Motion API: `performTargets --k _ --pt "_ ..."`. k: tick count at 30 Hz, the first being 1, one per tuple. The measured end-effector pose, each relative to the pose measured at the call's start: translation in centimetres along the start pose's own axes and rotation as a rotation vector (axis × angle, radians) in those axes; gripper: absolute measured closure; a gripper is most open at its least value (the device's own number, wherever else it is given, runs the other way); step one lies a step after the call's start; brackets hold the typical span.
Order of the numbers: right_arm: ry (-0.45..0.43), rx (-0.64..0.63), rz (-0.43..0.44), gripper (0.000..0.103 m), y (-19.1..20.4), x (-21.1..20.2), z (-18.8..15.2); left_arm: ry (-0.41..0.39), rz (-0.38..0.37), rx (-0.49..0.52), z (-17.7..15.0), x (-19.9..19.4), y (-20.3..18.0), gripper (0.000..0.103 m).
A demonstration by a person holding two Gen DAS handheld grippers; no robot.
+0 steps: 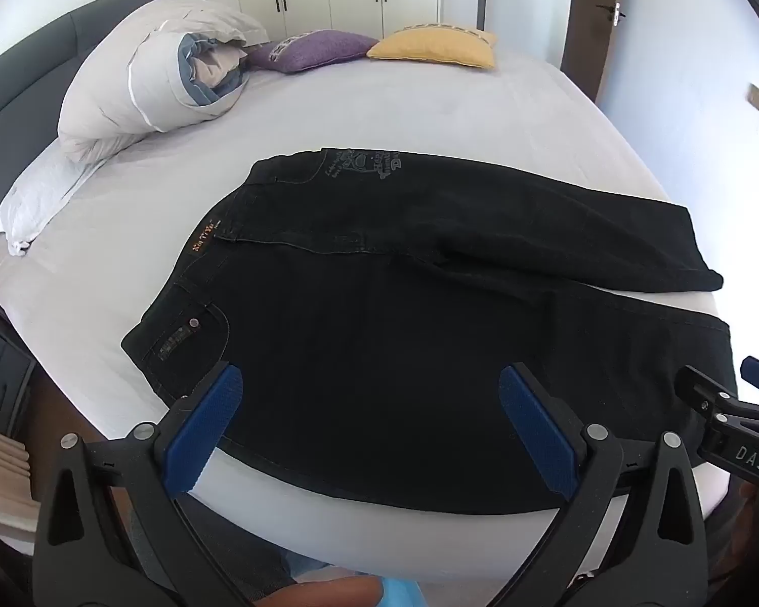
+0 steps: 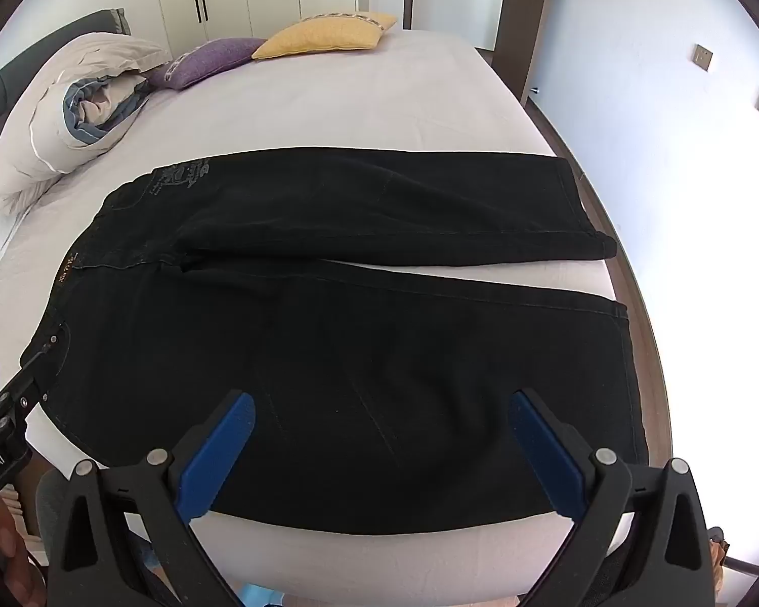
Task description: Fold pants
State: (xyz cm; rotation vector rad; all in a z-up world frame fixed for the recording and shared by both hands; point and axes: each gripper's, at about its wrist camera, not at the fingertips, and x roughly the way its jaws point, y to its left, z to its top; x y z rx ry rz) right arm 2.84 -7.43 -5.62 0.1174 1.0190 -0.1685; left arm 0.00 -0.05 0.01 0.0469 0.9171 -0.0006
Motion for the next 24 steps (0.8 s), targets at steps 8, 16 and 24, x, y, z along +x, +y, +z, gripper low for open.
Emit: performTargets --k 8,16,24 --pt "-0.011 0.006 0.007 0.0 0.03 0.23 0.39 0.003 -0.001 -0.004 0.11 0.3 -0.21 0.0" --pt "-0.025 -0.001 0.011 0.0 0.05 -0.35 -0.27 -0.001 -0.007 -0.008 0.05 0.51 0.35 0.0" --pt "-0.028 -0.005 0.017 0.0 0.45 -0.45 -0.29 -0.004 -0.011 -0.012 -0.36 0.12 0.44 0.0"
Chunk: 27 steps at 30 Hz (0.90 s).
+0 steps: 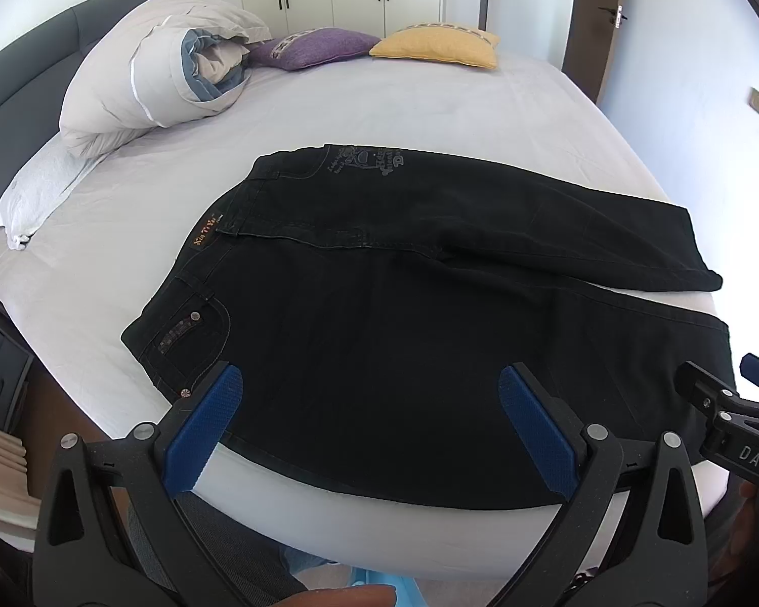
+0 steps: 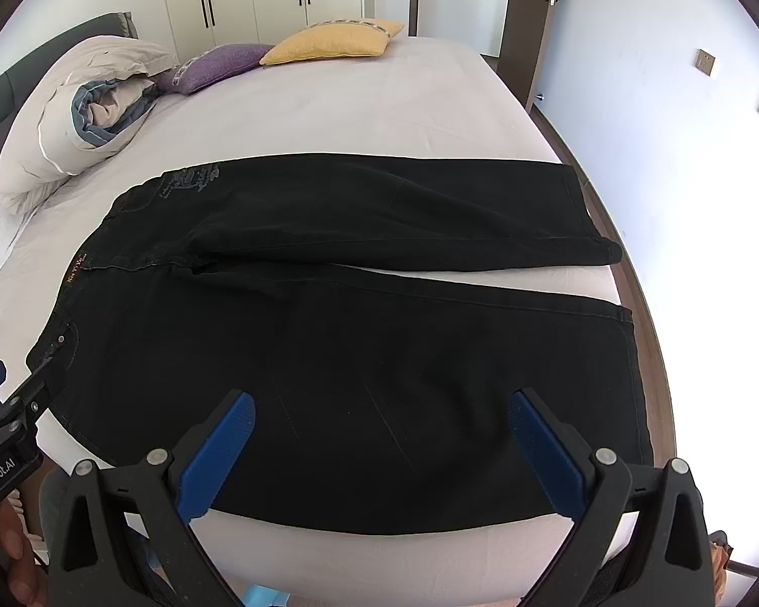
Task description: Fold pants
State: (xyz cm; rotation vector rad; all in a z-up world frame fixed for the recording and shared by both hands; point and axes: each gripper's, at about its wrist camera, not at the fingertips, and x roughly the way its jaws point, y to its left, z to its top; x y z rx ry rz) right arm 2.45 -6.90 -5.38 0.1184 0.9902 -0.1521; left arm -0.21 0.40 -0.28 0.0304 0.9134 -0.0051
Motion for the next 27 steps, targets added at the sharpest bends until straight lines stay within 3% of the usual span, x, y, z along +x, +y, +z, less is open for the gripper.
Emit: performTargets --k 27 --pt "-0.01 0.003 0.009 0.0 -0.07 -0.13 -0.04 0.0 -0.003 -0.002 -0.12 -0.09 0.15 0.0"
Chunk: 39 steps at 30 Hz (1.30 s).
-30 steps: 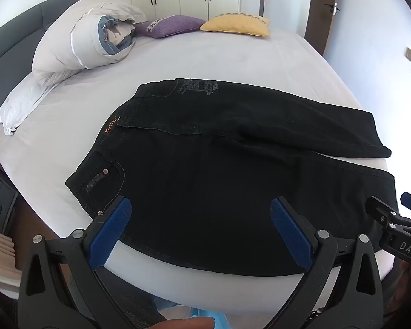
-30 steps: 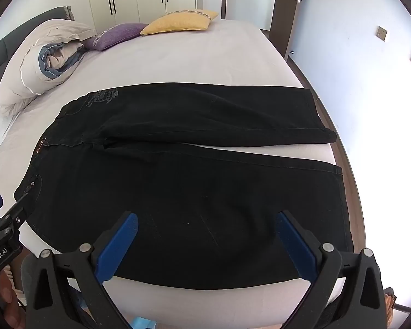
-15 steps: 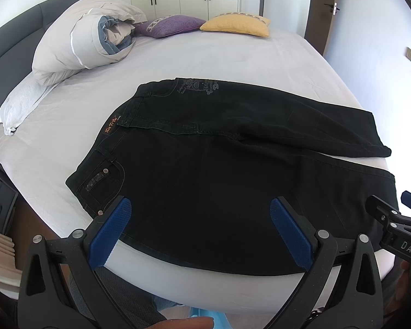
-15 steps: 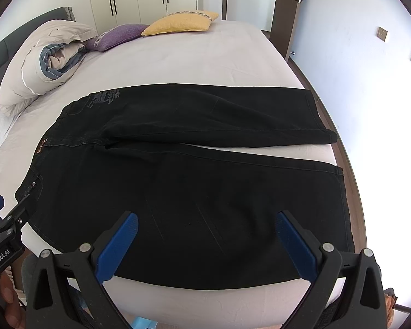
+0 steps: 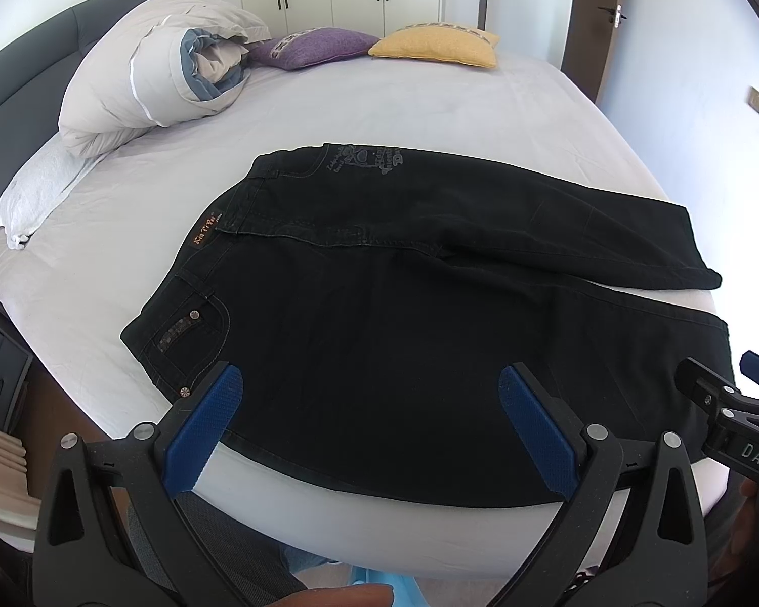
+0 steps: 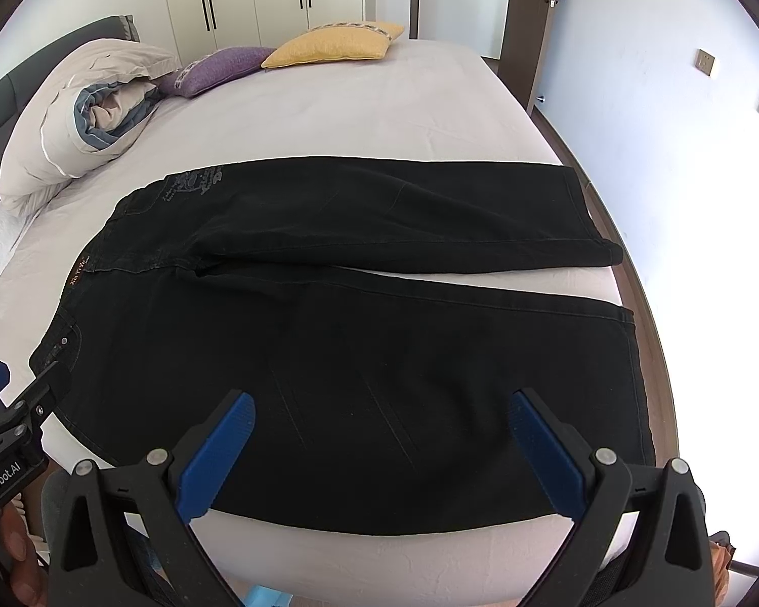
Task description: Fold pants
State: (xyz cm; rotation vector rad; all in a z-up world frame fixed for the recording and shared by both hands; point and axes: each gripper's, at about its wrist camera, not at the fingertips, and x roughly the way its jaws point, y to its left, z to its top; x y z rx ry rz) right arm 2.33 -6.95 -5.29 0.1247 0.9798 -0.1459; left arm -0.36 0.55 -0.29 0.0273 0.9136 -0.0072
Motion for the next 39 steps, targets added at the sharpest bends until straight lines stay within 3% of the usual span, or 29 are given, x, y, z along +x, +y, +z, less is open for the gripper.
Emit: performTargets --k 39 --pt "0.0 -0.004 0.003 0.0 0.35 -0.04 0.13 0.002 -0.003 0.001 0.08 0.07 -0.21 0.0"
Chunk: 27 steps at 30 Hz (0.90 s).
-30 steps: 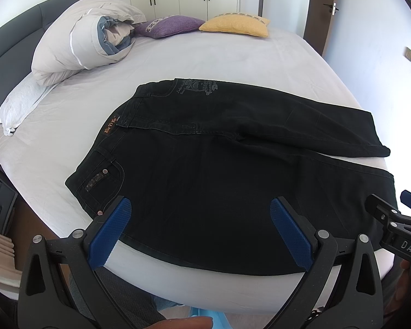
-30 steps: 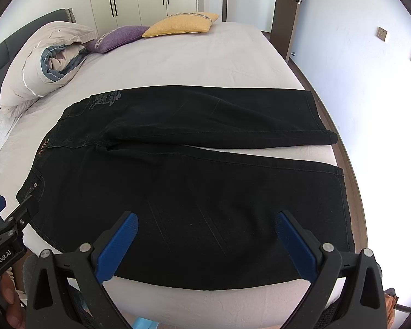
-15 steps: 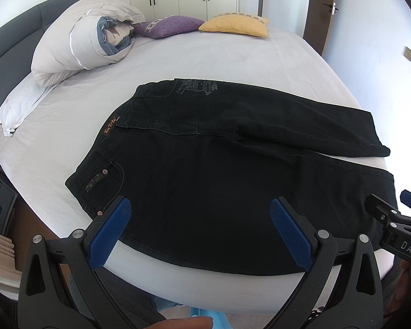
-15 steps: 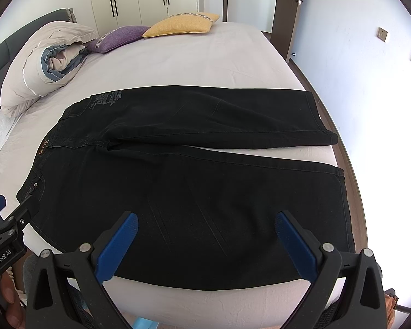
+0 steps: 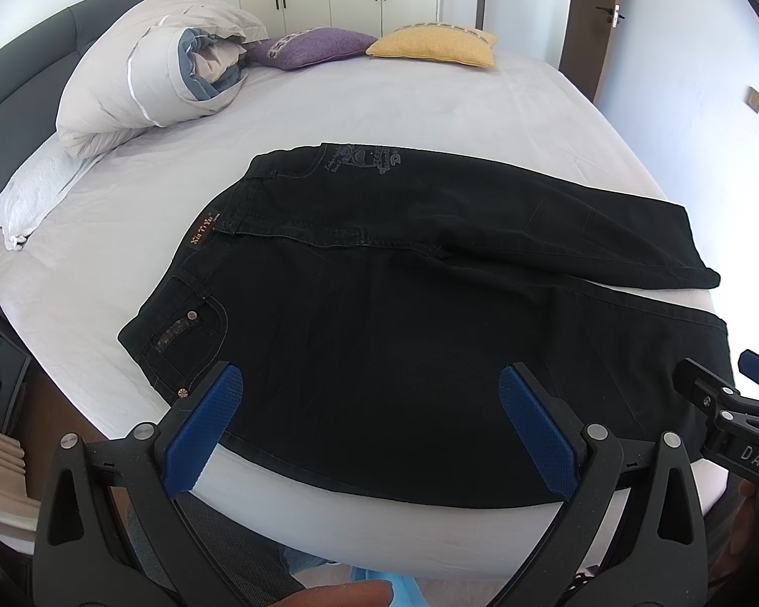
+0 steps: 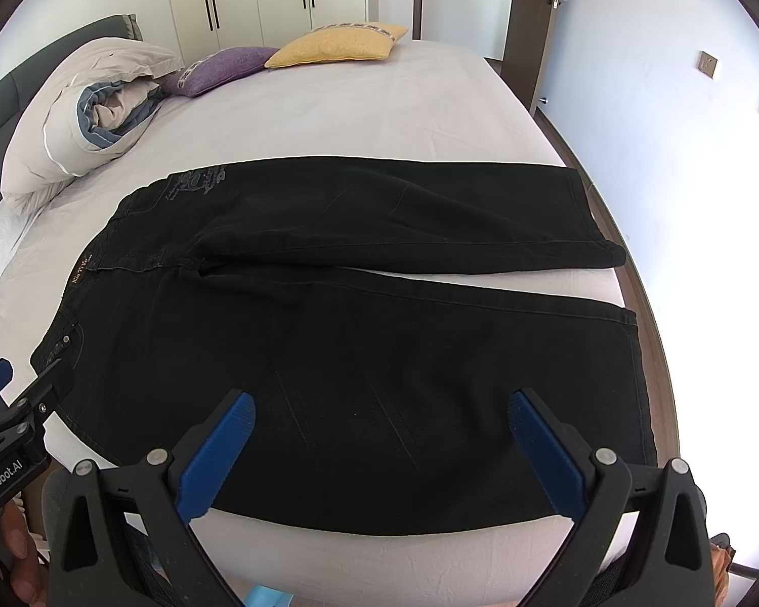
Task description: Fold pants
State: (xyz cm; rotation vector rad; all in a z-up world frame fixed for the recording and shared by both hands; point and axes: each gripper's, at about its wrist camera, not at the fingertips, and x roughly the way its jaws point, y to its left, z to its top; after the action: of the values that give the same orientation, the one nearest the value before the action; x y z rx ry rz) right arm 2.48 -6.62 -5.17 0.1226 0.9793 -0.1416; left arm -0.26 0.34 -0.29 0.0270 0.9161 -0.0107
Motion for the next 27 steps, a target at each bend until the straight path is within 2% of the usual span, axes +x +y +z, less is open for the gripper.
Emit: performTargets --k 8,11,14,15,17,18,20,23,26,27 --pt "0.0 -0.002 0.001 0.0 0.1 0.1 0.0 0.014 -0.039 -0.017 0.2 0.7 0.3 0.0" --pt "-0.012 -0.005 0.028 0.0 0.0 0.3 0.2 0.029 -0.097 -0.065 0.8 1.5 1.3 0.0" --pt "-0.062 -0.018 0.102 0.0 -0.3 0.0 1.3 0.008 -0.215 -0.16 2.6 2.3 3.4 0.0" --pt "-0.081 -0.025 0.138 0.0 -0.4 -0.1 1.9 0.007 -0.269 -0.211 3.6 2.9 4.5 0.0" --pt "-0.114 -0.04 0.221 0.0 -0.4 -0.3 3.5 -0.024 -0.301 -0.253 5.5 3.2 5.8 0.0" --pt "-0.131 -0.056 0.266 0.0 -0.5 -0.3 4.5 -0.078 -0.3 -0.256 6.9 3.1 6.4 0.0" --pt "-0.148 -0.098 0.331 0.0 -0.6 0.1 6.6 -0.136 -0.261 -0.247 9.3 3.1 7.0 0.0" --pt "-0.183 -0.158 0.408 0.0 -0.7 1.0 10.2 -0.102 -0.249 -0.206 14.2 4.9 7.3 0.0" --pt "-0.209 -0.231 0.453 0.001 -0.4 2.2 13.6 -0.093 -0.301 -0.17 18.6 8.0 7.8 0.0" --pt "-0.208 -0.26 0.464 0.001 -0.2 3.0 14.9 -0.089 -0.297 -0.145 20.1 9.4 7.8 0.0"
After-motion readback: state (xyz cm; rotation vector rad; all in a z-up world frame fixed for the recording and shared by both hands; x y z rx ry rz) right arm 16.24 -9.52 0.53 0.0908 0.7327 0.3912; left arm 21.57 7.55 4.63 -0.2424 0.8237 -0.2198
